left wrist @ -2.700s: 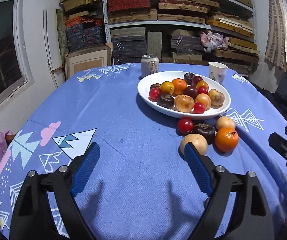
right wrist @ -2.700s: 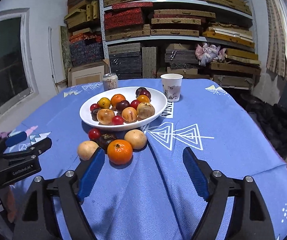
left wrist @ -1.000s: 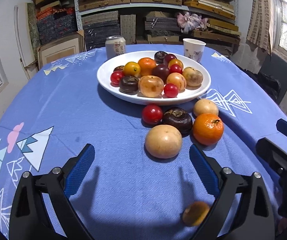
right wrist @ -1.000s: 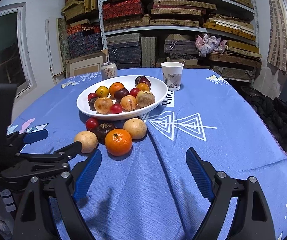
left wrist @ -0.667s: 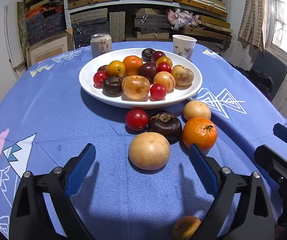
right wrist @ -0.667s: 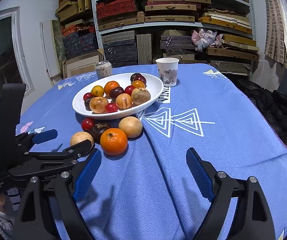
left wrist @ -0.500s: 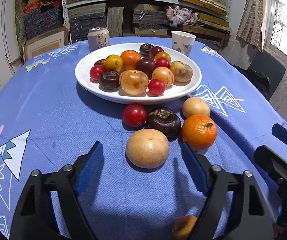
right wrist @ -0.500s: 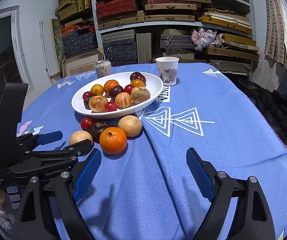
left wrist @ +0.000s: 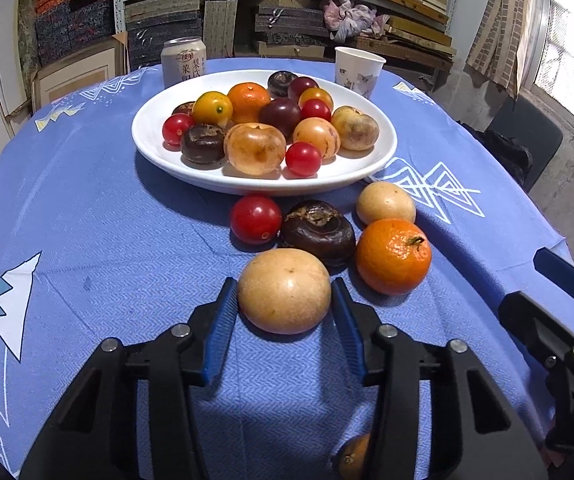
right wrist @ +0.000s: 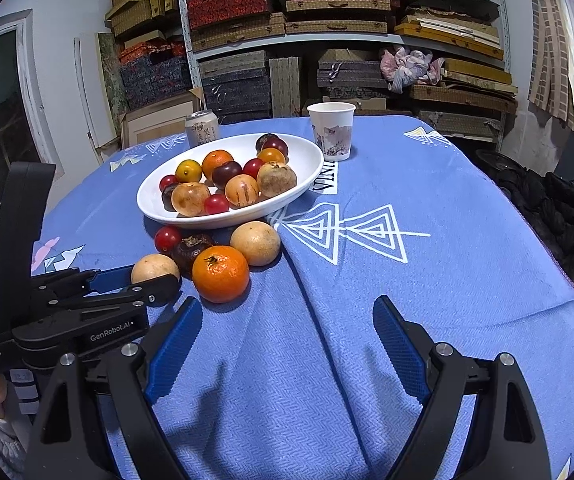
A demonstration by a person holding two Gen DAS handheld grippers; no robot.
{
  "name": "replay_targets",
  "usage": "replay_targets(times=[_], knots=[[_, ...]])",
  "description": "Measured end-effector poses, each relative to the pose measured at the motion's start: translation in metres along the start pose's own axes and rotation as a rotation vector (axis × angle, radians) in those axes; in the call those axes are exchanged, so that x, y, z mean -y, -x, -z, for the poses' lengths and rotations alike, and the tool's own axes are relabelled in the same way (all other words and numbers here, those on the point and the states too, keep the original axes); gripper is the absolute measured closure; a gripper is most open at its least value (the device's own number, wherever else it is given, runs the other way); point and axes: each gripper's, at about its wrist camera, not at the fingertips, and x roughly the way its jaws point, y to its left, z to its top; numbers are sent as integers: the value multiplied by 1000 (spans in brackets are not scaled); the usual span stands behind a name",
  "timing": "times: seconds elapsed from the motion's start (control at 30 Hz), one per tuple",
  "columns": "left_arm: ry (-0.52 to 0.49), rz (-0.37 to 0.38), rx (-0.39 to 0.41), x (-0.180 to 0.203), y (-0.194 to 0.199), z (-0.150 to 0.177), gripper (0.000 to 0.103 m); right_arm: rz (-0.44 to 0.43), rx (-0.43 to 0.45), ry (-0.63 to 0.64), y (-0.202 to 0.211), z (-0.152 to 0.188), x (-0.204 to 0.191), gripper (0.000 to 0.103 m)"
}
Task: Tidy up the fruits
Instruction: 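Grasp the large beige round fruit with the left tool while the right tool approaches a tangerine, then close the right tool on the tangerine while the left tool holds the beige fruit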
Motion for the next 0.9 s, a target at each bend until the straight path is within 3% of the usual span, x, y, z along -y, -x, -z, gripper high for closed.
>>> replay_targets(times=[0.17, 0.33, 0.5, 0.7, 0.9], knots=[[22, -22, 26, -6, 8, 1, 56, -1, -10, -11, -3, 0, 2, 15], [57, -101, 53, -25, 30, 10, 56, -11, -20, -26, -7, 1, 4, 15], [98, -144, 36, -50, 42, 26, 56, -30, -9, 0, -6, 3, -2, 15], [130, -144, 19, -58, 39, 27, 56, -60, 11, 64, -4, 1, -18, 15], [104, -162, 4, -52, 32, 28, 56, -72, -84, 63, -28, -24, -31, 15]])
